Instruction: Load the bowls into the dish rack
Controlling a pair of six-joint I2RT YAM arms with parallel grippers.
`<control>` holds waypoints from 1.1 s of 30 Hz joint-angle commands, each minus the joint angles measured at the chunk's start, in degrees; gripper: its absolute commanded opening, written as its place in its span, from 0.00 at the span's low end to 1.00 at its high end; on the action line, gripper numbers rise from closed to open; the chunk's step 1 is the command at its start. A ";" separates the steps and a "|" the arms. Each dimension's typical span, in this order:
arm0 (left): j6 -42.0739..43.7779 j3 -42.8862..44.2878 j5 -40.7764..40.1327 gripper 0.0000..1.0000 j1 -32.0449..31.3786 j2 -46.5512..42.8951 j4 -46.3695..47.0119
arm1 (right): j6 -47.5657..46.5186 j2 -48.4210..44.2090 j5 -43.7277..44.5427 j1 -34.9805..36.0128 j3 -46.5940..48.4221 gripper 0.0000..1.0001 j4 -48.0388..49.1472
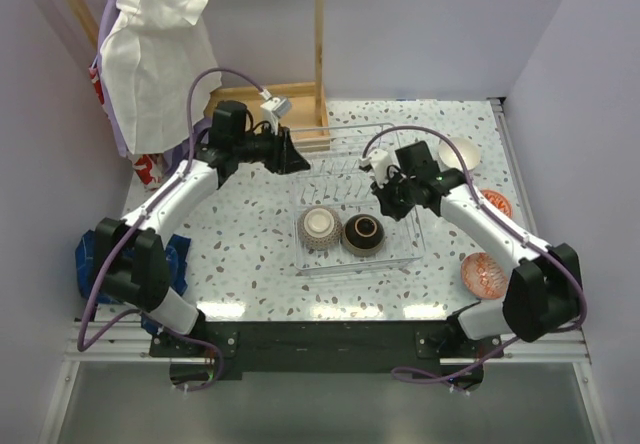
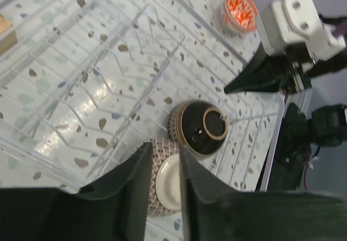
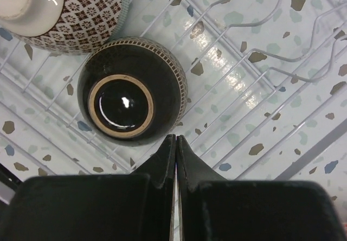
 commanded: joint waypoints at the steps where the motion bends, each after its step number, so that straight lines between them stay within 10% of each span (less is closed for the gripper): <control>1: 18.11 0.23 4.48 0.13 -0.08 -1.06 -16.36 | -1.52 4.77 0.23 0.14 3.25 0.00 5.19; 12: 40.88 5.07 -0.43 0.00 -11.24 5.27 -37.21 | -2.57 12.60 0.93 1.19 4.93 0.00 7.14; 33: 38.97 0.15 -4.48 0.00 -13.27 11.17 -34.94 | -1.52 7.16 0.76 8.75 -3.86 0.00 4.85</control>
